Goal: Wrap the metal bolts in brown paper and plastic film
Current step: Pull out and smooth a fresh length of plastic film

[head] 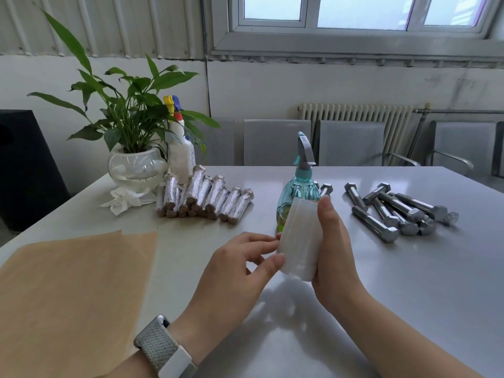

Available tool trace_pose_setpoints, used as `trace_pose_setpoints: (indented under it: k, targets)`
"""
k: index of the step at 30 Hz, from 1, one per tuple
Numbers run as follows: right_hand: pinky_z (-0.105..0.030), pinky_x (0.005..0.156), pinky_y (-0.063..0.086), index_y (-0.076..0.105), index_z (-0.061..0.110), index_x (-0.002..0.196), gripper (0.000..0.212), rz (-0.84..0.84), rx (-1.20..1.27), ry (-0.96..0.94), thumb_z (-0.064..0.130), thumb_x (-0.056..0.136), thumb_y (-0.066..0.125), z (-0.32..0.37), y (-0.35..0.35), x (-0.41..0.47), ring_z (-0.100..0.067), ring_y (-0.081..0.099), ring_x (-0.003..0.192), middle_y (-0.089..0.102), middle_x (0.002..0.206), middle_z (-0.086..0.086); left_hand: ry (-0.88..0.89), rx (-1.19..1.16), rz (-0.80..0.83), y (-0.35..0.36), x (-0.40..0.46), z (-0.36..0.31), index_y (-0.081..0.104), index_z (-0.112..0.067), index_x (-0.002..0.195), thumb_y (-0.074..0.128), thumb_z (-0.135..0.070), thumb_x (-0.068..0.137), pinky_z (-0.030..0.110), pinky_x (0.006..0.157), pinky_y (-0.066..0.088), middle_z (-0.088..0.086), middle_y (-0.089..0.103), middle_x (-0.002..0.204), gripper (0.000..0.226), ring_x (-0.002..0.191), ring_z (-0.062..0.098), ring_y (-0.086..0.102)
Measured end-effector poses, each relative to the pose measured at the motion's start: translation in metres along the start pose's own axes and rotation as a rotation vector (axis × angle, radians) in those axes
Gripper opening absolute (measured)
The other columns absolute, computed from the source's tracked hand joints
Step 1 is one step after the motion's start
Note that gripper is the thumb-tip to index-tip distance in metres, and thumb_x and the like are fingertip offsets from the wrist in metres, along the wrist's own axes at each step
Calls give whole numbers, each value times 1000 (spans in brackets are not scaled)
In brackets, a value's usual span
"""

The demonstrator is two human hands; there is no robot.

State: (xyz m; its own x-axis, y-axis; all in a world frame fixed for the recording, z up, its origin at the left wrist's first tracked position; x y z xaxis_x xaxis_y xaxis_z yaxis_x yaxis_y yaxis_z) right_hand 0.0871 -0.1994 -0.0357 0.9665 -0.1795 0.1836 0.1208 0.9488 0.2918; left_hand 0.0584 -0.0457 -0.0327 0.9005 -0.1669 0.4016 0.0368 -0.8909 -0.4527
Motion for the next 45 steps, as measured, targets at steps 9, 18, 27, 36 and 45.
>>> trace_pose_setpoints:
  k: [9, 18, 27, 36, 45]
  targets:
    - [-54, 73, 57, 58, 7, 113, 69, -10, 94, 24, 67, 78, 52, -1, -2, -1, -38, 69, 80, 66, 97, -24, -4, -143, -142, 3, -3, 1, 80, -28, 82, 76, -27, 81, 19, 65, 50, -19, 69, 97, 4, 87, 7, 67]
    - [-37, 60, 58, 63, 16, 117, 76, -21, 365, 241, 73, 68, 55, -16, 2, -5, -30, 72, 78, 71, 82, -11, -41, -335, -241, 1, -5, -1, 75, -26, 73, 77, -35, 72, 17, 62, 48, -9, 72, 88, 10, 74, 5, 66]
    - [-35, 56, 58, 69, 11, 100, 69, -8, 384, 256, 72, 71, 54, -19, 4, -5, -27, 70, 72, 67, 76, -13, -431, -792, -150, 17, -6, 22, 79, -13, 76, 84, -34, 53, 22, 55, 50, 3, 67, 69, 32, 64, 9, 60]
    - [-38, 60, 57, 59, 1, 119, 86, 31, 278, 194, 72, 72, 52, -15, 3, -8, -29, 67, 74, 63, 83, -18, -439, -604, -123, 16, -9, 20, 76, -12, 75, 73, -21, 84, 23, 49, 47, -3, 60, 61, 13, 52, 10, 54]
    - [-39, 62, 56, 59, 4, 119, 80, 0, 211, 124, 71, 75, 50, -7, 1, -4, -31, 68, 77, 65, 85, -18, -211, -221, -177, 3, -1, 11, 61, -24, 84, 60, -27, 95, 7, 56, 38, -23, 58, 61, 11, 58, -3, 51]
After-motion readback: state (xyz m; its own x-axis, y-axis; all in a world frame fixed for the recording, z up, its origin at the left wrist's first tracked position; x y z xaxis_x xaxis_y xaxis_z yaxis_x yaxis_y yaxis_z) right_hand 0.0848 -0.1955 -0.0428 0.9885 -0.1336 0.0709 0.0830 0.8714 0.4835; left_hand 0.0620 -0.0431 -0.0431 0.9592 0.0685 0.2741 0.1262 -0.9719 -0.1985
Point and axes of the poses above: each hand's wrist, its own x-axis towards the middle knuckle, its own y-axis out of the palm, z = x × y, the point moved 6 cm from there along x, towards the middle knuckle
